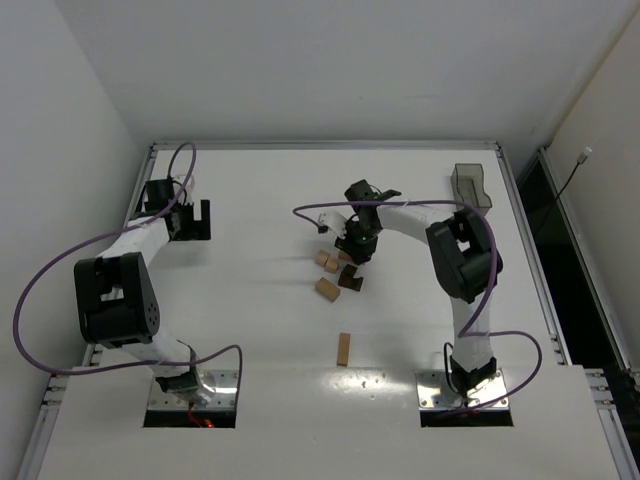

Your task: Build the wood block tower

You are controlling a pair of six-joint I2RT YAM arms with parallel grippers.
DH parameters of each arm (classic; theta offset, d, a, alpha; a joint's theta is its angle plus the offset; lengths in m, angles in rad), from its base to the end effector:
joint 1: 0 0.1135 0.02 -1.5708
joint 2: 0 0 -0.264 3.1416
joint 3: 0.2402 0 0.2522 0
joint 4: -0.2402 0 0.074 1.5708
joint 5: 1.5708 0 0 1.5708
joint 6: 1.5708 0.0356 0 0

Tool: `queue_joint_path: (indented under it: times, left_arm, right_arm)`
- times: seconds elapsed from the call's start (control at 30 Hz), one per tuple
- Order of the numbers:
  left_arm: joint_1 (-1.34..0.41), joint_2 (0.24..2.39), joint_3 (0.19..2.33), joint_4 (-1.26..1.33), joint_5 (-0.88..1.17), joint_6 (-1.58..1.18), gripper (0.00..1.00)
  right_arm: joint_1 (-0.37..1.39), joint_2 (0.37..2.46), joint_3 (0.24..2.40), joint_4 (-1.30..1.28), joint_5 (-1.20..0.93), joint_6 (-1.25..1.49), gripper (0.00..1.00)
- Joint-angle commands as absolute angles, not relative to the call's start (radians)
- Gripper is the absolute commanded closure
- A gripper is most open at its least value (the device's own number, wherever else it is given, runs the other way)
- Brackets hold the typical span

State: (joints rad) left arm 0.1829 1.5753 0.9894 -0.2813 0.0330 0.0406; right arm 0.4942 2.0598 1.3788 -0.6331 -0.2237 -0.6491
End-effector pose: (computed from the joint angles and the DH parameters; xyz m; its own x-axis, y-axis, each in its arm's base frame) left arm 0.3241 0.0587 0.2085 -0.7557 -0.0985 -0.6475 -0.1302 0.9915 0.0011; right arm 0.3481 0.1965 0.1338 -0.3688 -0.8682 -0.3320 -0.9226 0.3852 0.0175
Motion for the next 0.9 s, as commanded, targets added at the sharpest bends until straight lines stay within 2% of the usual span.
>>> queue_joint_path:
  times: [0.0,0.2,0.43,0.87]
  left_arm:
    - [0.176,1.562,0.98,-0.247,0.032,0.046,0.01]
    - [0.176,1.562,0.989,-0.247,0.032,0.046,0.01]
    - [0.176,1.562,0.989,-0.247,0.022,0.046,0.01]
    - [0.176,1.552,0.999,-0.256,0.031,0.046,0.01]
  right_arm:
    - [0.494,2.054,1.422,-0.64,-0.233,-0.583,1.0]
    - [0.485,2.101,1.563,-0.62,-0.213,-0.457,1.0]
    - [0.515,2.186,1.65,-0.684,-0.255,-0.489,1.0]
    - [0.577,2.097,1.468,-0.824,-0.356,-0.69,1.0]
